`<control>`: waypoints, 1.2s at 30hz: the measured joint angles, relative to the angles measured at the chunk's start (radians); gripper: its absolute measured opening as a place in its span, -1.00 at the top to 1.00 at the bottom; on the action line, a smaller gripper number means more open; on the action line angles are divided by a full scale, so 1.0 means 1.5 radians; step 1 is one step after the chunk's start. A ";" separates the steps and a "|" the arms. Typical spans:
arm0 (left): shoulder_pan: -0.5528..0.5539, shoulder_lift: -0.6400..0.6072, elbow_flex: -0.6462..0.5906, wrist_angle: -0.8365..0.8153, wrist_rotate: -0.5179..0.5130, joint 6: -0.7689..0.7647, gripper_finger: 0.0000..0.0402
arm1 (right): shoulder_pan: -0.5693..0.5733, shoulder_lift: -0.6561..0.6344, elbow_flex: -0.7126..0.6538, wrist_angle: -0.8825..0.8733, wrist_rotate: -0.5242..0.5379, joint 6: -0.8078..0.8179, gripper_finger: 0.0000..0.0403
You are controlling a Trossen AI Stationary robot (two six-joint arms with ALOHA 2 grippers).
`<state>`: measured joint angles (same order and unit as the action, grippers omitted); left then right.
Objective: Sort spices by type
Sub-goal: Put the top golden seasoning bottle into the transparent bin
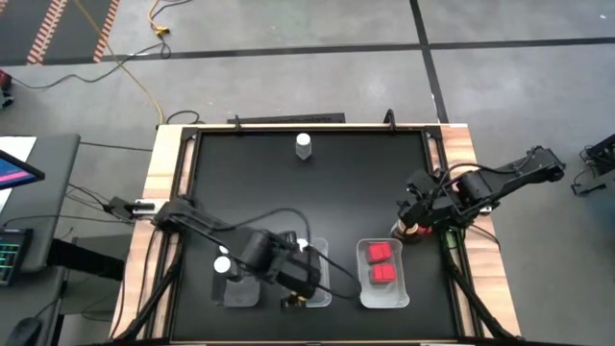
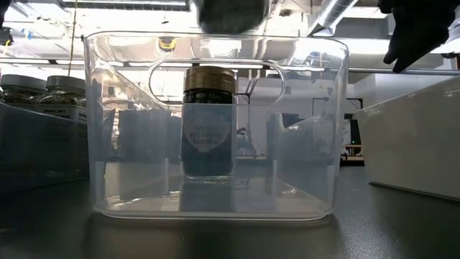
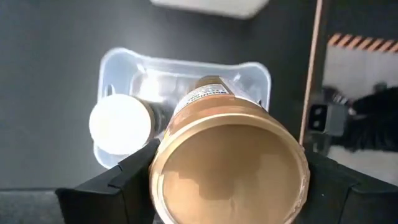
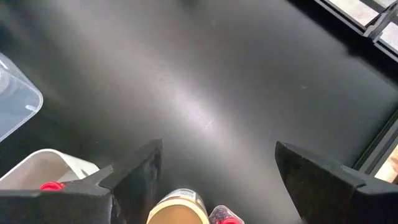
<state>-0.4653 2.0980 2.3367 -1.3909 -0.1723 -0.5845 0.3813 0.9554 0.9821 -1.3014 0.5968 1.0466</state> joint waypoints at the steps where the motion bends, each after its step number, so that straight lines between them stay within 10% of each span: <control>1: 0.000 0.013 0.000 -0.004 0.008 0.000 -0.38 | 0.000 0.000 0.000 0.000 0.000 0.000 -0.69; 36: 0.064 0.120 -0.077 0.042 0.106 0.138 -0.38 | -0.002 0.000 0.000 0.000 0.001 0.018 -0.69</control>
<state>-0.3690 2.2784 2.2208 -1.3282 -0.0135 -0.3777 0.3776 0.9554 0.9821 -1.3014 0.5976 1.0740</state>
